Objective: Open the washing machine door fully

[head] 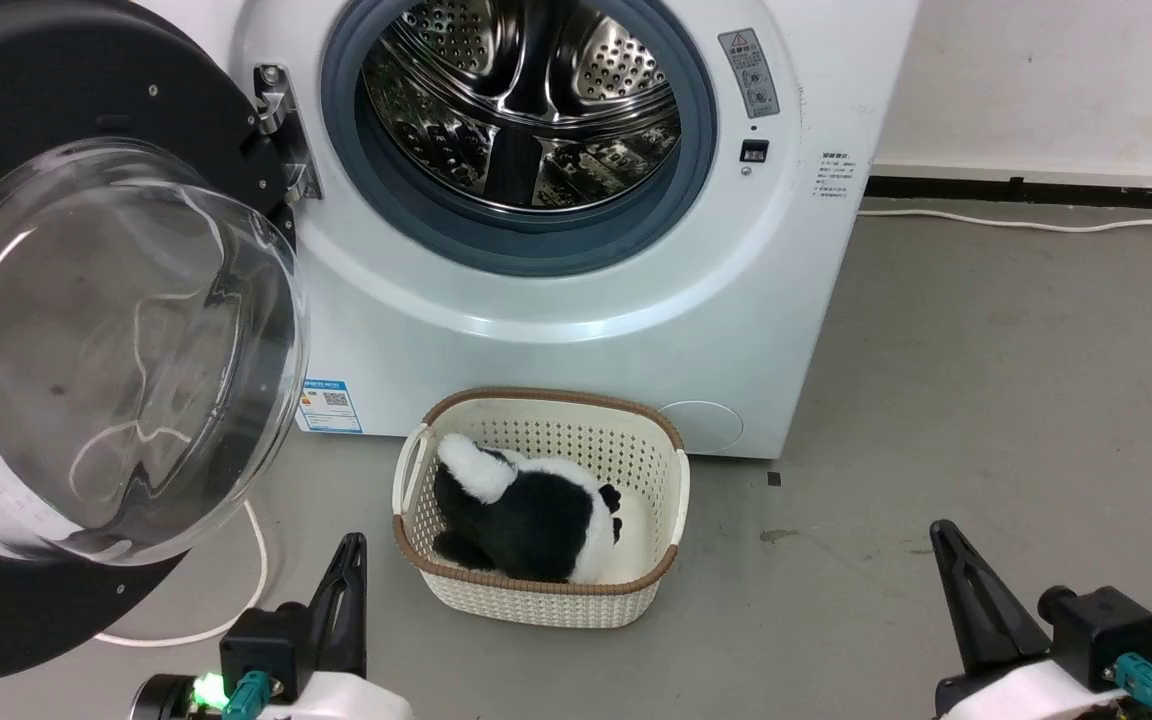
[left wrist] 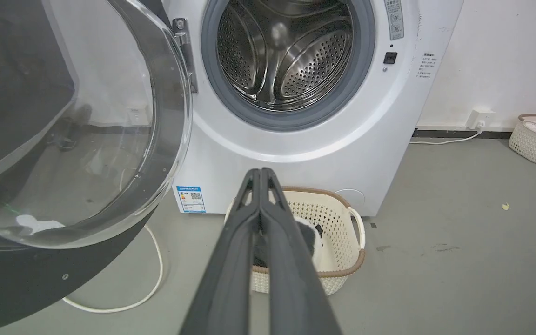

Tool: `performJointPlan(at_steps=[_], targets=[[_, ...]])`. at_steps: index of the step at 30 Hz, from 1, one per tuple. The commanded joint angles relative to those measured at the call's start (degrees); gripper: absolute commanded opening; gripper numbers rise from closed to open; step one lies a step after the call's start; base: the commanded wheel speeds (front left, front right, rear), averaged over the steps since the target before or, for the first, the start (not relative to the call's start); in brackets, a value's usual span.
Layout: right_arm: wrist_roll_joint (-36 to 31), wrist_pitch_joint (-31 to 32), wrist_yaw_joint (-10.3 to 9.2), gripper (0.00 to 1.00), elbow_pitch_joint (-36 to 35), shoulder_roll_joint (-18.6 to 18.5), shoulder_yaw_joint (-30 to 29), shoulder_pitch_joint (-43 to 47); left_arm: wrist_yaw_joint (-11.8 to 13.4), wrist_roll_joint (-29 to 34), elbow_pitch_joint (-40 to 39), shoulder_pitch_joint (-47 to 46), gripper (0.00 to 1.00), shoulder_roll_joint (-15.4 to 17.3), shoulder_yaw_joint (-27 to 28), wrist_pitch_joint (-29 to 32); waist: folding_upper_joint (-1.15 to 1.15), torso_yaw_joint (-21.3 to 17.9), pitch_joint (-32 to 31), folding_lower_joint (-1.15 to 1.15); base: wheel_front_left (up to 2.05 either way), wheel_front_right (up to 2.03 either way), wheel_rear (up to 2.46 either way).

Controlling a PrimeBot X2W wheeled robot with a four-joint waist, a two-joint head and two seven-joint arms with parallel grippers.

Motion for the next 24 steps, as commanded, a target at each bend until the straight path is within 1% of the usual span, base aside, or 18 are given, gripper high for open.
performJointPlan(at_steps=[1, 24], targets=[[-0.37, 0.29, 0.03, 0.0, -0.38, 0.15, 0.12, -0.83, -0.47, 0.53, -0.43, -0.66, 0.0, -0.46, 0.37, 0.32, 0.0, -0.03, 0.01, 0.0, 0.0, 0.0, 0.0], [-1.3, 2.71, 0.03, 0.0, -0.7, 0.2, 0.71, -1.86, -1.82, 2.95, -1.57, -1.42, 0.0, -1.43, 2.96, 3.01, 0.0, -0.55, 0.28, 0.0, 0.0, 0.0, 0.0]])
